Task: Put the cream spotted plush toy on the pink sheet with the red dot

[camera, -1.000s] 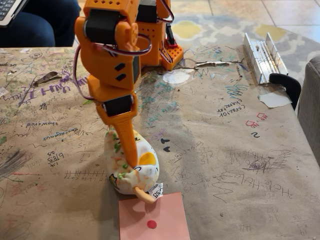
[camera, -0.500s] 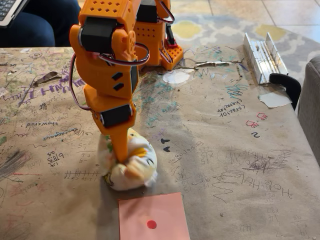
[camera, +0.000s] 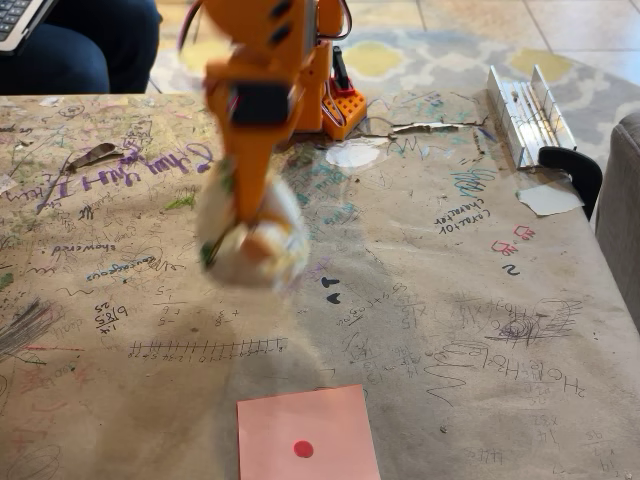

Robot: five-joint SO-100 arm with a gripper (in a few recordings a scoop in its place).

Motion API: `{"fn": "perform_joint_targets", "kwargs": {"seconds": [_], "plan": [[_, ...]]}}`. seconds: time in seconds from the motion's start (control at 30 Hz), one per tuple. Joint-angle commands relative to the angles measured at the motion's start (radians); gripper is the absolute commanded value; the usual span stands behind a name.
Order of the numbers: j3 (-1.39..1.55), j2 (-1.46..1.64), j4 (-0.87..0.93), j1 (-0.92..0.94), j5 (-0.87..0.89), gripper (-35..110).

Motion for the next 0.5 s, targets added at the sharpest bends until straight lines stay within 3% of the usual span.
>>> {"fn": "perform_joint_targets", "kwargs": {"seconds": [0.0, 0.13, 0.27, 0.47], "plan": [[-0.031, 0.775, 0.078, -0.086, 0.032, 0], [-0.199, 0.939, 0.232, -0.19, 0.092, 0], [-0.268, 1.131, 0.224, -0.278, 0.124, 0], [-0.48, 1.127, 0.253, -0.414, 0.138, 0]]}}
